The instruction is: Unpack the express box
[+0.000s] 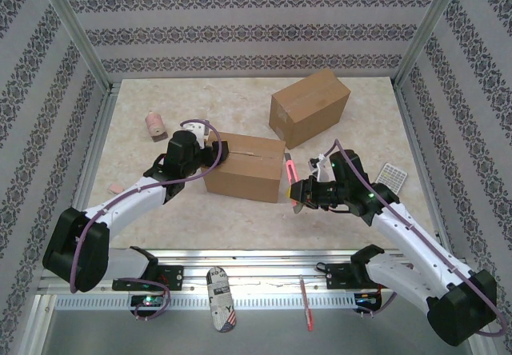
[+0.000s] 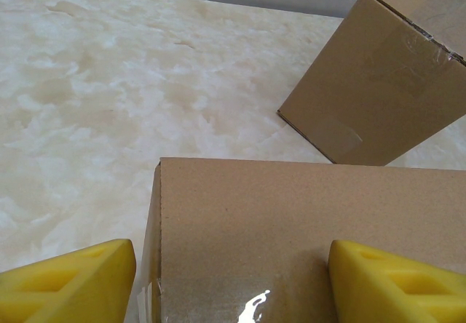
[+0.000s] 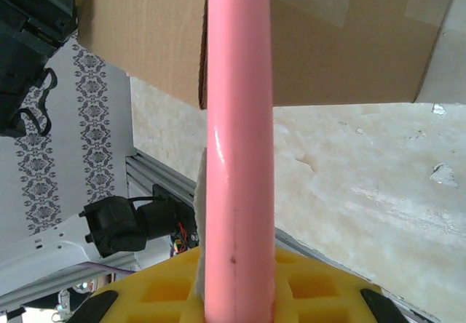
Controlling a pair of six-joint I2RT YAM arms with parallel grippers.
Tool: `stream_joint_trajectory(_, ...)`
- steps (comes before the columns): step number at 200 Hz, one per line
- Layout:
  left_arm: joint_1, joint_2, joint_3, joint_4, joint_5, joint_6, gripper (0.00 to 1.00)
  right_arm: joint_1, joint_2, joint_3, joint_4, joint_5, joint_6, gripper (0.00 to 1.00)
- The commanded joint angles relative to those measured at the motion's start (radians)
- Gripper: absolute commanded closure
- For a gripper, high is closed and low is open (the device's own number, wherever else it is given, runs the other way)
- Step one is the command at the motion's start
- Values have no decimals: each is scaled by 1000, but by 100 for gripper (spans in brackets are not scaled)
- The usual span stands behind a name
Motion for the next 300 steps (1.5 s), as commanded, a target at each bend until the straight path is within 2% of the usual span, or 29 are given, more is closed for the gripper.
stream_joint_trajectory(1,5,72,-61,-244,-41,6,30,7,-25,20,-14,14,4,100)
stream_joint_trajectory(175,5,73,-62,-246,-43,6,30,19,21,16,7,8,4,100)
stream_joint_trajectory(300,5,161,-34,-302,-72,-21,31,118,16,3,0,10,51,100)
